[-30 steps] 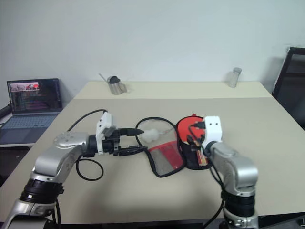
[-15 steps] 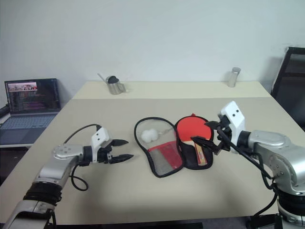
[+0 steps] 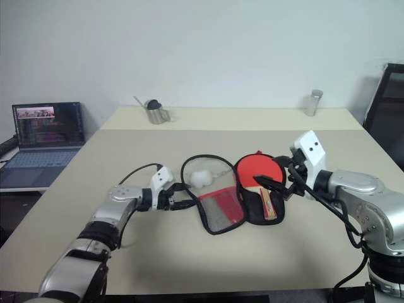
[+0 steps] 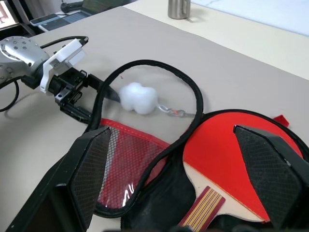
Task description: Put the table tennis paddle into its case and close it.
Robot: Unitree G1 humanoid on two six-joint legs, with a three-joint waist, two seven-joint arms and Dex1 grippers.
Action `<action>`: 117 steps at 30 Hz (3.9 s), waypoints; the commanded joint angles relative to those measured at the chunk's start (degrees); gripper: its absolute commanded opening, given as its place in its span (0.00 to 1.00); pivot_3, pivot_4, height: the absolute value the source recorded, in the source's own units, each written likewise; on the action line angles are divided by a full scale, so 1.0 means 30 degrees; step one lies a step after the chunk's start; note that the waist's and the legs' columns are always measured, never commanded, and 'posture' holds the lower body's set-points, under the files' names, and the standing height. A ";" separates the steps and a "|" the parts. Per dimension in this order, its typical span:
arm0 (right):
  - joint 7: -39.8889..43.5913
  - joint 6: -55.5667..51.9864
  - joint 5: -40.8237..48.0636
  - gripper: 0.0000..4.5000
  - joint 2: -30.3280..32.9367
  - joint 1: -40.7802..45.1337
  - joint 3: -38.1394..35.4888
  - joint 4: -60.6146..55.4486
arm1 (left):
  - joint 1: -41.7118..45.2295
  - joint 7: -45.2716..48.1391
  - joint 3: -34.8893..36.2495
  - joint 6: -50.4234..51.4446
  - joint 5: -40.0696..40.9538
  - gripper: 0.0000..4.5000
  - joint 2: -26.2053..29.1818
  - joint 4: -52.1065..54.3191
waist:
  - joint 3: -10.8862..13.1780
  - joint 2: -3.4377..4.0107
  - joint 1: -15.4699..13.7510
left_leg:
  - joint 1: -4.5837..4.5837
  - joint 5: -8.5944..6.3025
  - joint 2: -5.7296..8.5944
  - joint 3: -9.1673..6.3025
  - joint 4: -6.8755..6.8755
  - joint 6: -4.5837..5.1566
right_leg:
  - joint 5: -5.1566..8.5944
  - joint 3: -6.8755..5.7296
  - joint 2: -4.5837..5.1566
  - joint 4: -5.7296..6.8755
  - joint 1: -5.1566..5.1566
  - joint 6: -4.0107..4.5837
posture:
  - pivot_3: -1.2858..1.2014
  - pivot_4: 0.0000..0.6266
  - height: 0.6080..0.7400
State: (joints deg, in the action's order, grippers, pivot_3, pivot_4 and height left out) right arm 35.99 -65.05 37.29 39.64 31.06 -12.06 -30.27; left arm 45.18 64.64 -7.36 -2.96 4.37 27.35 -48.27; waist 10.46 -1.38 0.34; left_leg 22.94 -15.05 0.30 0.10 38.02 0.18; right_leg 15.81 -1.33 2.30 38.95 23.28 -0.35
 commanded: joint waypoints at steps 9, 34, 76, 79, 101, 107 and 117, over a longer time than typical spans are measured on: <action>0.1358 -0.0380 0.2365 0.99 0.2808 -0.2035 -0.2261 -0.0967 | 0.3272 0.2325 0.0188 0.1116 0.2142 0.83 -0.2576 0.4587 | 0.0019 -0.0034 -0.0197 | 0.0033 0.0000 0.0009 -0.0018 0.0019 -0.0001 | 0.0000 -0.0022 0.0001 -0.0019 -0.0002 -0.0001 | 0.52 0.24 1.00; -0.0620 -0.0568 0.2364 0.99 0.3888 -0.2870 -0.2370 0.0091 | 0.7191 0.0787 -0.0719 -0.2888 -0.0846 0.83 -0.7891 -0.4754 | 0.0027 -0.0050 -0.0102 | 0.0007 0.0001 0.0026 0.0000 0.0016 0.0001 | 0.0007 -0.0012 -0.0044 -0.0011 -0.0017 -0.0016 | 0.52 0.24 1.00; -0.2826 0.2667 -0.1214 0.99 -0.0179 -0.0598 0.0457 0.8670 | 0.2345 0.1398 0.2911 0.3213 0.2638 0.83 -0.1342 0.7968 | 0.0021 -0.0039 -0.0025 | -0.0004 0.0004 0.0003 0.0018 0.0026 -0.0005 | 0.0003 0.0025 -0.0017 0.0010 -0.0012 -0.0011 | 0.52 0.24 1.00; -0.2322 0.3805 -0.2076 0.99 -0.0632 -0.0215 0.1335 1.0255 | 0.1199 0.0657 0.3070 0.4665 0.3083 0.83 -0.0681 1.0302 | 0.0019 -0.0037 -0.0068 | -0.0007 0.0004 0.0001 0.0015 0.0022 -0.0005 | 0.0003 0.0025 -0.0017 0.0010 -0.0012 -0.0011 | 0.52 0.24 1.00; 0.0826 0.8035 -0.6574 0.91 -0.1921 0.0980 0.4668 1.5637 | 0.0333 -0.0601 0.2535 0.5845 0.3746 0.83 0.0340 1.2092 | 0.0017 -0.0035 0.0004 | -0.0030 0.0005 -0.0006 0.0037 0.0027 -0.0007 | 0.0000 0.0042 -0.0016 0.0023 -0.0012 -0.0006 | 0.52 0.24 1.00; 0.0969 0.7439 -0.6891 0.48 -0.2443 0.1054 0.5000 1.5682 | 0.0215 -0.0630 0.2529 0.5792 0.3733 0.83 0.0382 1.2154 | 0.0003 -0.0041 0.0056 | -0.0054 0.0006 -0.0009 0.0049 0.0032 -0.0008 | -0.0003 0.0057 -0.0016 0.0036 -0.0022 -0.0005 | 0.52 0.24 1.00; 0.0612 0.6366 -0.6883 0.00 -0.3782 0.1151 0.4911 1.5148 | -0.2227 0.2254 0.2752 0.7116 0.4952 0.83 0.3118 1.3155 | -0.0045 -0.0071 0.0562 | -0.0095 0.0007 -0.0034 0.0081 0.0024 -0.0010 | -0.0020 0.0102 -0.0033 0.0051 -0.0031 0.0001 | 0.52 0.24 1.00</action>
State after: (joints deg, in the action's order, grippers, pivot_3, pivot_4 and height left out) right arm 37.76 -44.49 16.98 28.81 34.97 1.60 15.94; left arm 38.72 69.01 0.19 17.76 17.68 34.81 -11.05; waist 10.32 -1.59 2.02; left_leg 22.64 -15.03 0.17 0.35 38.08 0.15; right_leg 15.75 -1.02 2.17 39.10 23.19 -0.35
